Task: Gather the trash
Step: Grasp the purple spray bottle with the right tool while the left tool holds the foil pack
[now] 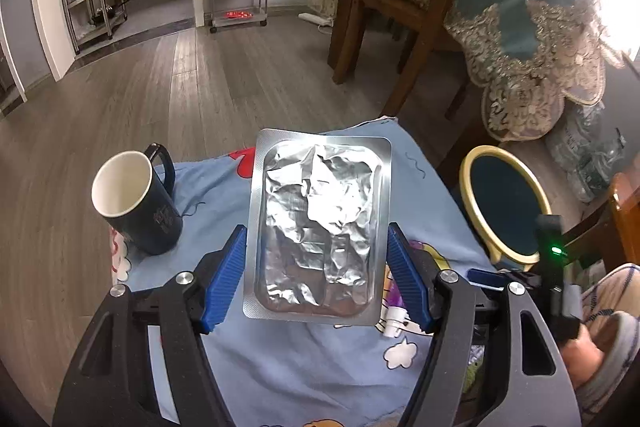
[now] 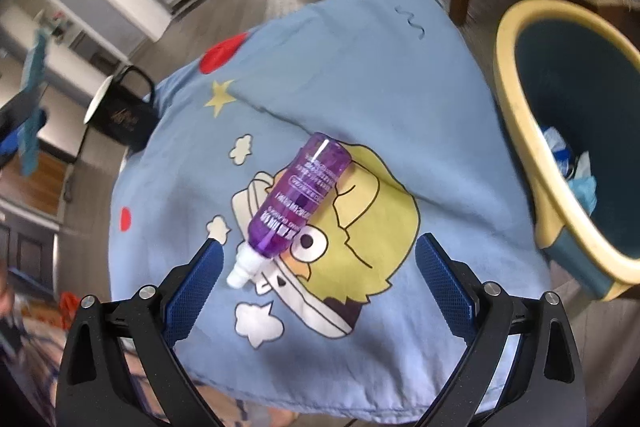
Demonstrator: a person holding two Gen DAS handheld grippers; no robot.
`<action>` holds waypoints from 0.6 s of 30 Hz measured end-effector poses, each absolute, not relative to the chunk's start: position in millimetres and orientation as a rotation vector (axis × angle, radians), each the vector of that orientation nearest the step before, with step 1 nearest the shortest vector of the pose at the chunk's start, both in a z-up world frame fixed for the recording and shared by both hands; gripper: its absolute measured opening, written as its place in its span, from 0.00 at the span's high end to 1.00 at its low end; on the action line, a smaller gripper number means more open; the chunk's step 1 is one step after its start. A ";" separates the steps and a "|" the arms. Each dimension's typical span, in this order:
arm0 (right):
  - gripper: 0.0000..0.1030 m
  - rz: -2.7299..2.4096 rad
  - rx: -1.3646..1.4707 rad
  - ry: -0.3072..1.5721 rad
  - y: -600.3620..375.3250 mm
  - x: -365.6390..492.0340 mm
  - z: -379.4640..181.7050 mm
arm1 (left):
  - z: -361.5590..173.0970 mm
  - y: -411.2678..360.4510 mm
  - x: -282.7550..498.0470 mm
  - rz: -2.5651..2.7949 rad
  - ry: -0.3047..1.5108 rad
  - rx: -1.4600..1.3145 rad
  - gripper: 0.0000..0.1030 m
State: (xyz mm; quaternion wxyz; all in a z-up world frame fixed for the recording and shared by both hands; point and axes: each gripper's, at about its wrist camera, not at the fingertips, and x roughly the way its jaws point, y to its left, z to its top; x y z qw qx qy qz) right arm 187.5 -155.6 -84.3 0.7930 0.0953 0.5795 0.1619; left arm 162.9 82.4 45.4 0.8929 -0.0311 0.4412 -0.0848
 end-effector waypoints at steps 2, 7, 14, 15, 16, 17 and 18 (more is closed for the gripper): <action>0.07 0.326 0.204 1.262 -151.3 190.7 -90.5 | 39.3 84.5 166.8 -0.181 0.925 -0.102 0.34; 0.10 0.311 0.160 1.252 -129.5 198.3 -96.6 | 33.2 88.3 175.0 -0.220 0.928 -0.208 0.34; 0.37 0.282 0.029 1.244 -97.6 215.0 -104.7 | 41.9 86.2 175.2 -0.226 0.893 -0.193 0.34; 0.44 0.277 -0.012 1.239 -93.1 216.2 -106.2 | 43.2 86.6 175.0 -0.223 0.889 -0.191 0.34; 0.52 0.277 -0.045 1.235 -89.5 216.4 -107.5 | 44.7 87.5 174.7 -0.218 0.884 -0.188 0.34; 0.53 0.287 -0.074 1.235 -85.8 216.3 -108.8 | 45.7 88.6 174.7 -0.216 0.881 -0.188 0.34; 0.57 0.307 -0.104 1.231 -82.1 214.8 -109.5 | 46.3 89.3 174.3 -0.213 0.879 -0.188 0.34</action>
